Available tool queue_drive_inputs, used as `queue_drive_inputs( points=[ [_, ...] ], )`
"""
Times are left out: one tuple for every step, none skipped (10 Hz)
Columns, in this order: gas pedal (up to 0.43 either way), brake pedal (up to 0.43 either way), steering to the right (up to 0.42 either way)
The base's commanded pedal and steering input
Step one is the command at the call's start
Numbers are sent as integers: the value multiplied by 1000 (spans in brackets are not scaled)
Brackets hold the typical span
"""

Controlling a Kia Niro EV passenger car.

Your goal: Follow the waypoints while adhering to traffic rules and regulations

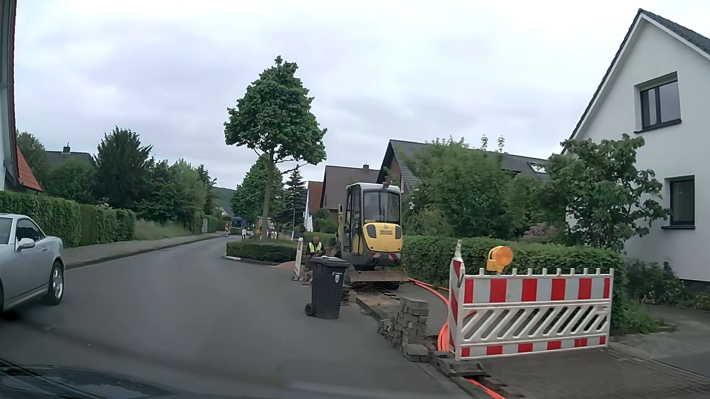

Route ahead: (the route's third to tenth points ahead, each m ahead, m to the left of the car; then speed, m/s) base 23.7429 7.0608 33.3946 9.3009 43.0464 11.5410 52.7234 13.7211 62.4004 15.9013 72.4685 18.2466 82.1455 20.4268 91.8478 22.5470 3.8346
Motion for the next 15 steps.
queue_drive_inputs(
  points=[
    [0, 183, -207],
    [0, 195, -228],
    [0, 201, -248],
    [0, 207, -266],
    [0, 201, -293],
    [0, 146, -323],
    [0, 0, -343],
    [0, 0, -363],
    [150, 0, -375],
    [228, 0, -380],
    [228, 0, -382],
    [228, 0, -381],
    [228, 0, -379],
    [248, 0, -366],
    [268, 0, -337]
  ],
)
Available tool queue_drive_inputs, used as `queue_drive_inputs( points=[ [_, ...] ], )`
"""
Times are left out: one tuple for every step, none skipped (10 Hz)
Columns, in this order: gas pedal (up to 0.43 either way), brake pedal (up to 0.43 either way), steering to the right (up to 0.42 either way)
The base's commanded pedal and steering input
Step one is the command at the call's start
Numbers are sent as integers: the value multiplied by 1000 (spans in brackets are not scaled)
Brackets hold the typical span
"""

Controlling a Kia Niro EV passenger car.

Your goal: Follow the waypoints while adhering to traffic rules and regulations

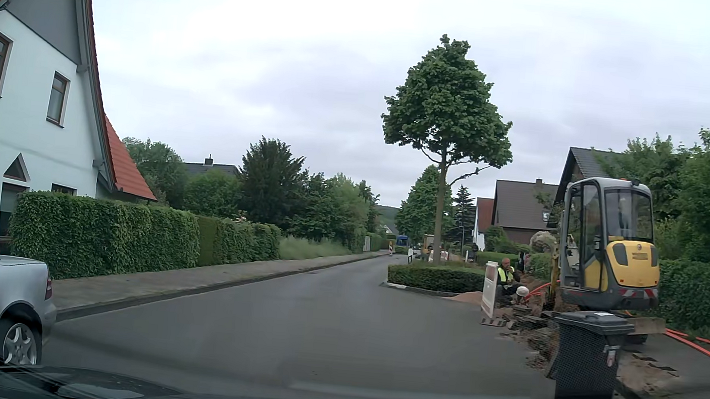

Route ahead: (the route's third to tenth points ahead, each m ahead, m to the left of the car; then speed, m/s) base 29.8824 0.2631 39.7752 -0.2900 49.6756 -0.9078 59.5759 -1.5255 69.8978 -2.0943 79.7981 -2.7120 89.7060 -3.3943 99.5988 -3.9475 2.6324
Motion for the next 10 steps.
queue_drive_inputs(
  points=[
    [268, 0, -315],
    [268, 0, -290],
    [268, 0, -269],
    [268, 0, -239],
    [268, 0, -207],
    [268, 0, -162],
    [268, 0, -113],
    [268, 0, -70],
    [268, 0, -28],
    [268, 0, 1]
  ],
)
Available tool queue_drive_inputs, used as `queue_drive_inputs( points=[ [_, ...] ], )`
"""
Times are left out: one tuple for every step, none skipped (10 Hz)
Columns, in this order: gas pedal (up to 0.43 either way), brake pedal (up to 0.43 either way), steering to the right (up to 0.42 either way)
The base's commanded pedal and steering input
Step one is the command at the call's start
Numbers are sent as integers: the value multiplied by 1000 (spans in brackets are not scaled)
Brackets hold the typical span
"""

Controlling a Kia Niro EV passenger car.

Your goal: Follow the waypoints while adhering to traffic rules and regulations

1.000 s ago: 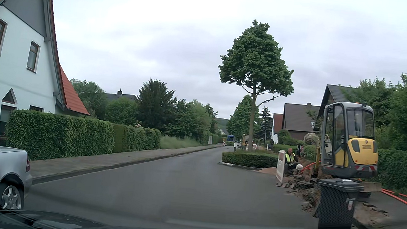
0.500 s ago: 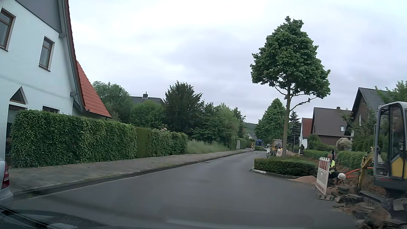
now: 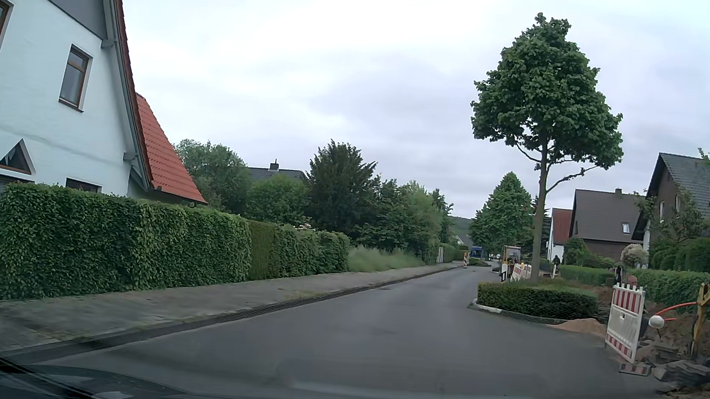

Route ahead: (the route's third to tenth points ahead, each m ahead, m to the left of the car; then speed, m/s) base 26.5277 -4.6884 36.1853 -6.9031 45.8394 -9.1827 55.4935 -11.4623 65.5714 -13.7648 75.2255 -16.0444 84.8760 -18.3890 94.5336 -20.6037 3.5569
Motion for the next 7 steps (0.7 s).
queue_drive_inputs(
  points=[
    [268, 0, 22],
    [268, 0, 28],
    [268, 0, 28],
    [268, 0, 28],
    [268, 0, 28],
    [268, 0, 26],
    [268, 0, 28]
  ],
)
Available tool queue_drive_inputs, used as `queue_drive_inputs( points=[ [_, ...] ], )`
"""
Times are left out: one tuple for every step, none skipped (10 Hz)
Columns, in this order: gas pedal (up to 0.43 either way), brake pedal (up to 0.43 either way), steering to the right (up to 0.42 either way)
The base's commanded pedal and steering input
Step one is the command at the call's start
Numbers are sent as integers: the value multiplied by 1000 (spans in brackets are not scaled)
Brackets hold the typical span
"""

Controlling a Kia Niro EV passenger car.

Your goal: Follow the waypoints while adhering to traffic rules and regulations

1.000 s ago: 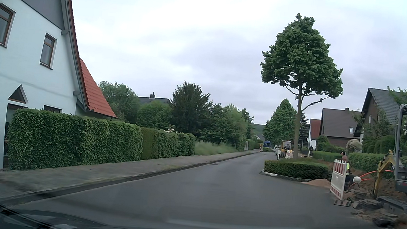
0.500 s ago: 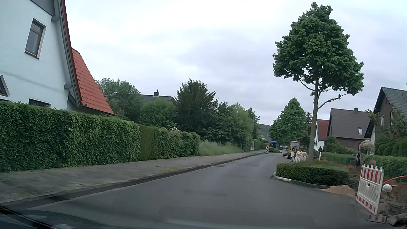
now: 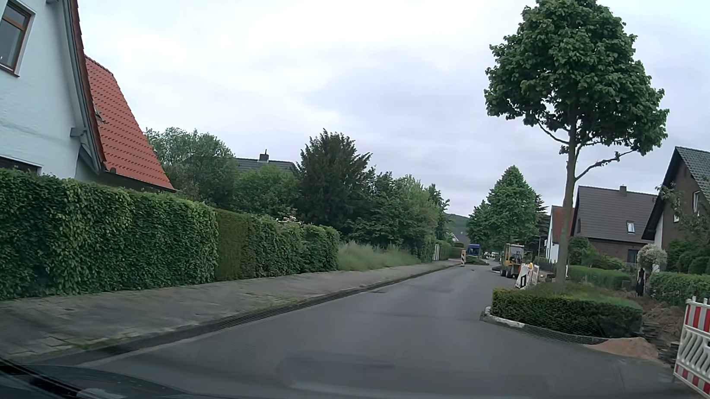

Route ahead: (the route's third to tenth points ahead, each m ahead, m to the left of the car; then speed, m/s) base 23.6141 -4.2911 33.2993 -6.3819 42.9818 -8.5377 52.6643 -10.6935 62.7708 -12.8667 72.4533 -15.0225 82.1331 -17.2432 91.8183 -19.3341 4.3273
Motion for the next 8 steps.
queue_drive_inputs(
  points=[
    [268, 0, 31],
    [268, 0, 31],
    [268, 0, 31],
    [268, 0, 31],
    [268, 0, 32],
    [260, 0, 35],
    [240, 0, 37],
    [220, 0, 37]
  ],
)
